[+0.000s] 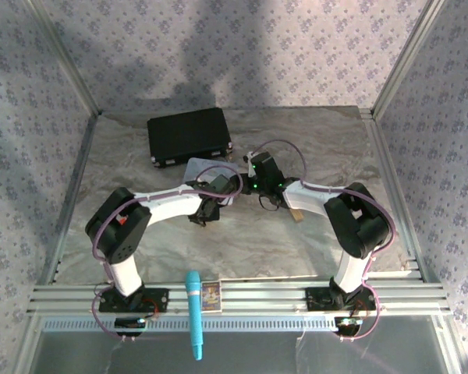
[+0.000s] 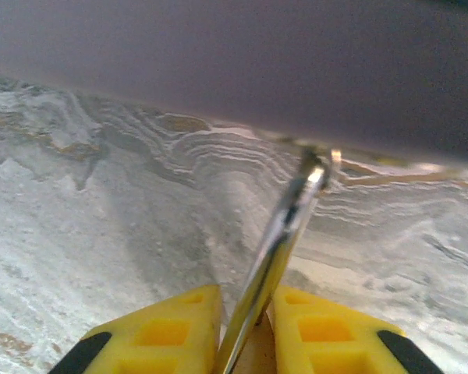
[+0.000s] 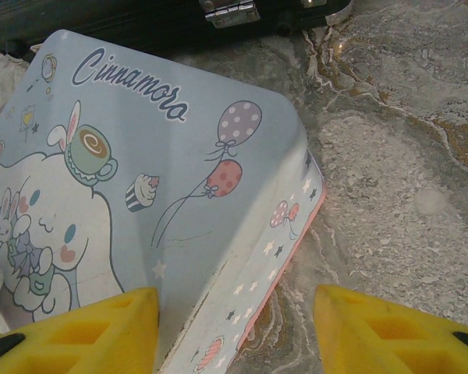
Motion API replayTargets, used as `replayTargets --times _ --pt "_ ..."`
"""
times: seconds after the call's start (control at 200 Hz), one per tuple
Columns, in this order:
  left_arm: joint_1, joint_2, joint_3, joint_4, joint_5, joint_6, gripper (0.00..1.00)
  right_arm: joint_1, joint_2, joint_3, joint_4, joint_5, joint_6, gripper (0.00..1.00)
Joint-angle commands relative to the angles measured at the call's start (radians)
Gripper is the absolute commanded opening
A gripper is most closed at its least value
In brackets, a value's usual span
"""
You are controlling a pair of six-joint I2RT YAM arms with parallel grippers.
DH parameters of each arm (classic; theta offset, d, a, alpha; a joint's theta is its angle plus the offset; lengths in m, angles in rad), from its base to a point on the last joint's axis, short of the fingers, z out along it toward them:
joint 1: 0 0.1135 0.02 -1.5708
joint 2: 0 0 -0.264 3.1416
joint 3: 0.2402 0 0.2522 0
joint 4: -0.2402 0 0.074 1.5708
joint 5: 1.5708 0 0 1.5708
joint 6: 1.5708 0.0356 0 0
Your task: Unlock the padlock with the key
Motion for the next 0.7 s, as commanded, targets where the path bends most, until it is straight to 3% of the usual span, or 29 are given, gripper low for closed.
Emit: replayTargets --times 0.0,0.275,0.695 --pt "-0.013 0.031 0.01 -0.121 -0.065 -0.014 0.27 -0.019 0.026 -0.028 -0.098 0.034 0.003 0.55" --pt "-0.112 0.086 0.061 -0.149 -0.093 -0.07 0.28 -0.018 0.041 -0.034 -0.088 0.026 0.017 0.55" --pt "-0.183 0.13 0.075 -0.187 -0.135 -0.128 0.31 -0.018 0.069 -0.035 -0.065 0.018 0.035 0.54"
